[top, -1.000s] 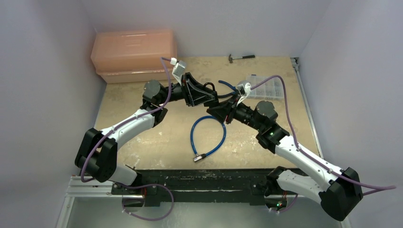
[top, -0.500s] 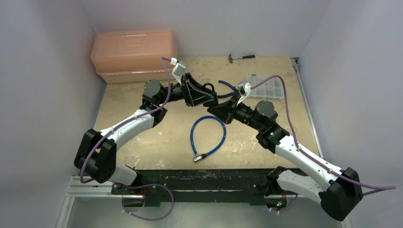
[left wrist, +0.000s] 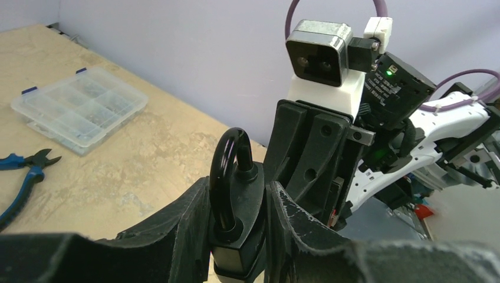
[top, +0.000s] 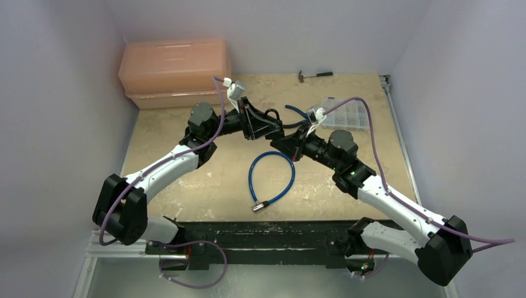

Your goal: Unlock with the key

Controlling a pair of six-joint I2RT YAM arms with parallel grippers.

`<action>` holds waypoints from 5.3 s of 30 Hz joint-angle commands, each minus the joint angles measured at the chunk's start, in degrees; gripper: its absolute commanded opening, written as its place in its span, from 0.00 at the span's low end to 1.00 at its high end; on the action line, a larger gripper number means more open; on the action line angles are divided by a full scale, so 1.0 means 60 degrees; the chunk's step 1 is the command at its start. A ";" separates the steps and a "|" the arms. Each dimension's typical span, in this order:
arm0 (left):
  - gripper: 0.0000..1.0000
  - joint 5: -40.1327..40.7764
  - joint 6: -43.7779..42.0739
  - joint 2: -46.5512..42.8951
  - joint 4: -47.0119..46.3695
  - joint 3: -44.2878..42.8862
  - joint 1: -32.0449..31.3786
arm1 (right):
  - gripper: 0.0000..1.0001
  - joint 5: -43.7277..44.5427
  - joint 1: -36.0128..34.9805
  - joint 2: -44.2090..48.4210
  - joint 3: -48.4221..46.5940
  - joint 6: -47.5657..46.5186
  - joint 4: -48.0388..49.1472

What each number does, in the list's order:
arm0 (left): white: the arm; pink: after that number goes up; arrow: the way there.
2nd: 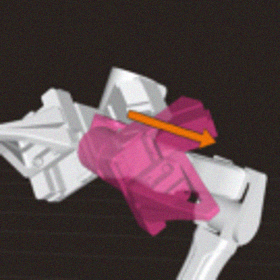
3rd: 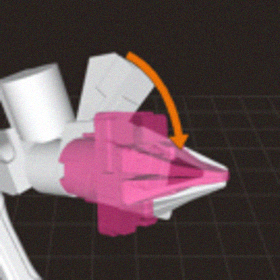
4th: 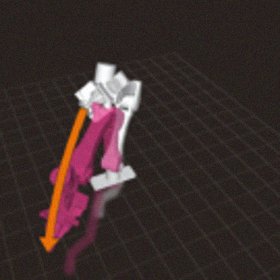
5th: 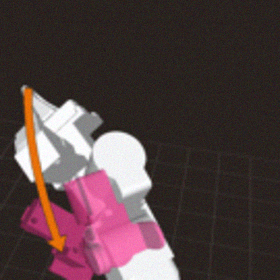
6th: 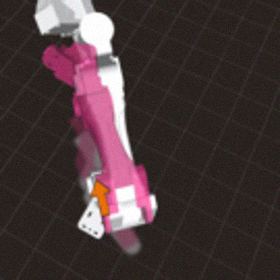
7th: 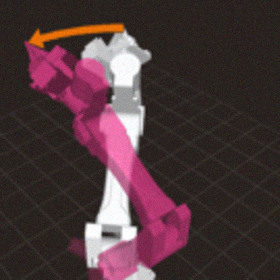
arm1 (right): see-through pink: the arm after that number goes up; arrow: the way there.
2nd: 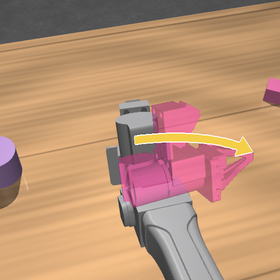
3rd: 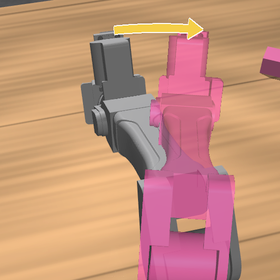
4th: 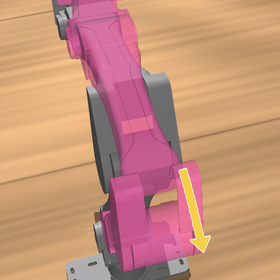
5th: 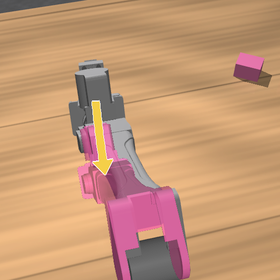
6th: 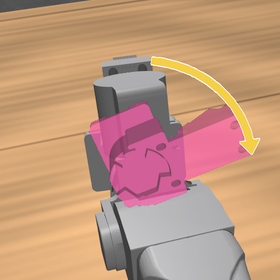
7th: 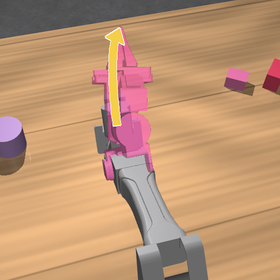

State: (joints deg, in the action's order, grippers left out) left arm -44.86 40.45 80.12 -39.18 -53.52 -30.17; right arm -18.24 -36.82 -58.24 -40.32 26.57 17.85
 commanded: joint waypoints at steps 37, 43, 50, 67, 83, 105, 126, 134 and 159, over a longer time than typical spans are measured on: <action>0.00 0.0267 -0.1078 -0.1170 0.0253 -0.0714 -0.0010 | 0.00 -0.2909 0.0960 0.0507 -0.0079 0.0552 0.3144; 0.00 -0.0578 -0.0754 -0.1226 -0.0282 -0.0795 -0.0010 | 0.00 -0.4565 0.1409 0.0181 -0.0017 0.1682 0.4854; 0.00 -0.1123 -0.0977 -0.1223 -0.0165 -0.0909 -0.0002 | 0.00 -0.5259 0.1463 0.0060 -0.0079 0.2179 0.5496; 0.00 -0.2120 -0.0430 -0.0997 -0.1252 -0.0770 -0.0021 | 0.00 -0.5990 0.1749 -0.0176 -0.0025 0.3562 0.7277; 0.00 -0.2646 -0.0064 -0.0989 -0.2228 -0.0530 -0.0315 | 0.00 -0.7229 0.1793 -0.1551 -0.0206 0.6946 1.1760; 0.00 -0.2099 -0.1408 -0.1307 -0.0400 -0.0777 -0.0470 | 0.20 -0.7809 0.1869 -0.2306 -0.0522 0.8058 1.2746; 0.00 -0.0012 -0.1145 -0.0627 0.0410 -0.0857 0.0312 | 0.81 -0.4238 0.1776 0.0723 -0.0236 0.0275 0.2240; 0.00 -0.0113 -0.0969 -0.0680 0.0175 -0.0788 0.0312 | 0.85 -0.3567 0.1727 0.0322 -0.0469 0.0026 0.1782; 0.00 -0.1129 0.0781 -0.0477 -0.2211 -0.0477 0.0312 | 0.73 -0.3544 0.1727 -0.0557 -0.1363 0.0475 0.2212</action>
State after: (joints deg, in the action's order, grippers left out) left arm -51.37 42.70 77.76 -44.14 -55.59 -28.58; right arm -38.26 -26.24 -61.34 -45.43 28.60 27.59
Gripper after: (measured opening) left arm 0.341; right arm 0.758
